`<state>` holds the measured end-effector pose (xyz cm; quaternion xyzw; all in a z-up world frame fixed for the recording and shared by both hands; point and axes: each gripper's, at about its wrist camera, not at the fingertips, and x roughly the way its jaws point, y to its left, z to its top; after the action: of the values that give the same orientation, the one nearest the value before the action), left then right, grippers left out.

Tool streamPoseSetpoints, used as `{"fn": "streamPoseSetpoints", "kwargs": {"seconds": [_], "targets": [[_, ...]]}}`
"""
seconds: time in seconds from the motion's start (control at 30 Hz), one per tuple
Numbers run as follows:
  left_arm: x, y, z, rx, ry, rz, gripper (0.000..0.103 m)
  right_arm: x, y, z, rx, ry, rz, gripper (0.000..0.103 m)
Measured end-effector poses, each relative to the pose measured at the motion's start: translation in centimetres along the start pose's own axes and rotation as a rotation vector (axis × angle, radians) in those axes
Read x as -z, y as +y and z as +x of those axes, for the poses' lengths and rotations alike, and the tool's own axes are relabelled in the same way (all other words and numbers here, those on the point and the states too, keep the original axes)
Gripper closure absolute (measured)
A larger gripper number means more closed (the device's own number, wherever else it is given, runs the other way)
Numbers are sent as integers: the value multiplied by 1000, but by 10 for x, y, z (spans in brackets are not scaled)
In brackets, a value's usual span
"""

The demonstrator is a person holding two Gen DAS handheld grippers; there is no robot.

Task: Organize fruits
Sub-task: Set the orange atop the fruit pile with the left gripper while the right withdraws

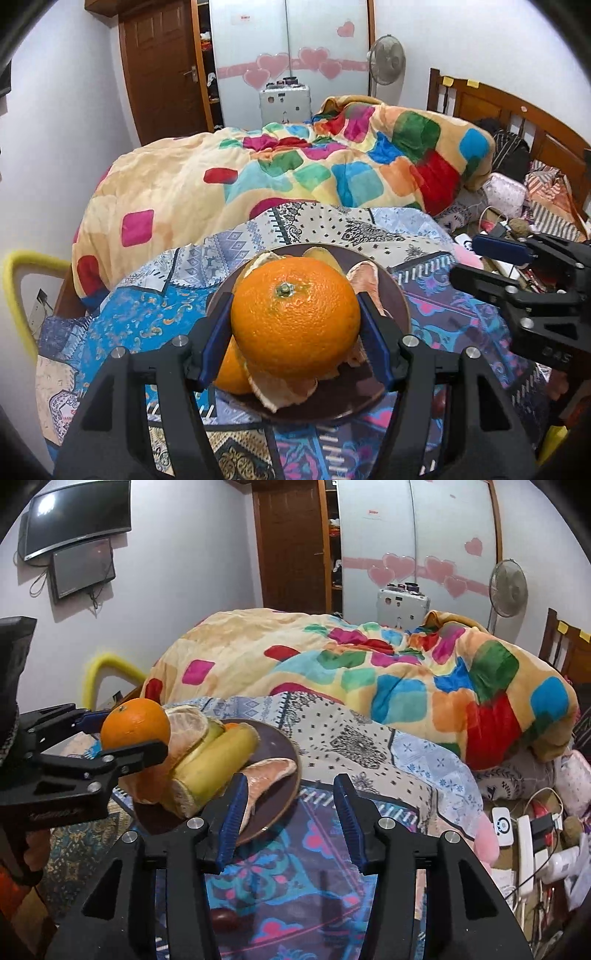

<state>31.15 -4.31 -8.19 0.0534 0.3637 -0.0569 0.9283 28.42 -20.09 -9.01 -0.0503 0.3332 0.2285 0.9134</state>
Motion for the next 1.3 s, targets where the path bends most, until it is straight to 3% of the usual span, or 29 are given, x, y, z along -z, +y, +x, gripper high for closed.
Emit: {"fn": "streamPoseSetpoints", "kwargs": {"seconds": [0.57,0.7,1.07,1.3], "targets": [[2,-17,17,-6,-6,64,36,10,4,-2,-21,8,-22,58],[2,-11,7,46,-4,24,30,9,7,-4,-23,5,-29,58],[17,3,-46,51,-59,-24,30,11,20,-19,-48,-5,-36,56],[44,10,-72,34,-47,-54,29,24,30,-35,-59,-5,-38,54]]}}
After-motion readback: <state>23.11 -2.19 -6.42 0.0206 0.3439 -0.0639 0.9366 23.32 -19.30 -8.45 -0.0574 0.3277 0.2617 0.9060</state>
